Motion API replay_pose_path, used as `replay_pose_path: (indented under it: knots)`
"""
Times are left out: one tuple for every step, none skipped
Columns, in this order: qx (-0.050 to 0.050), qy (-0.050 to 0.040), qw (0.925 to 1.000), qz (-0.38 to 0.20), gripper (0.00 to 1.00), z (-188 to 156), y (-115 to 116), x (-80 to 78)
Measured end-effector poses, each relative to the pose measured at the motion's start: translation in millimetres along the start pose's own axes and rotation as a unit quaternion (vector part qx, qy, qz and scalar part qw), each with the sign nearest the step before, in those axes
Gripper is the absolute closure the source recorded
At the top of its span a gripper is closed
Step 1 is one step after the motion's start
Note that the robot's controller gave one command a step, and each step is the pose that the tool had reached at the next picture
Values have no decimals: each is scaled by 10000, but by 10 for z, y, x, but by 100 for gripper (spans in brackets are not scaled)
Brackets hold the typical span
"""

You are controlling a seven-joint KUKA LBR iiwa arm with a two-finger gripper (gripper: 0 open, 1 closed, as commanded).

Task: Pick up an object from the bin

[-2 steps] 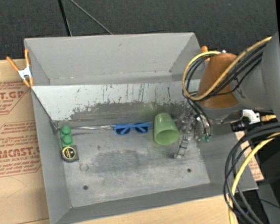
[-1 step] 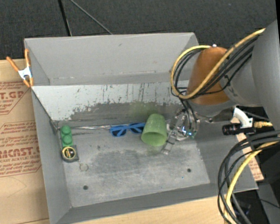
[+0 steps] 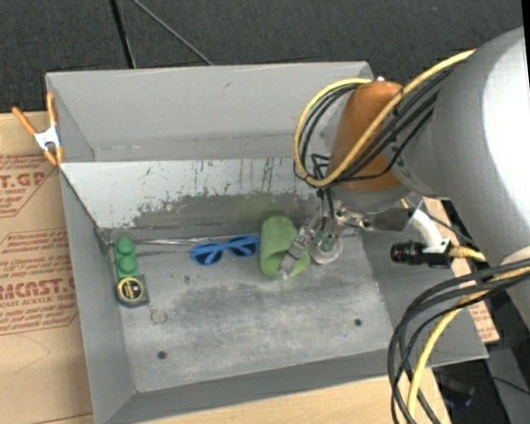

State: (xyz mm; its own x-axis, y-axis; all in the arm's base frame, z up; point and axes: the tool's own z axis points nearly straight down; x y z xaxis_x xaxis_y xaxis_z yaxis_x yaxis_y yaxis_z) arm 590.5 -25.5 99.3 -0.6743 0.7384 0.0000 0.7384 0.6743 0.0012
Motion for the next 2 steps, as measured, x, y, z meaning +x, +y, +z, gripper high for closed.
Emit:
replay_pose_path:
  knots:
    - [23,3,9939,1101,0,285,-282,-220]
    - [37,-4,9940,1091,0,279,-287,-225]
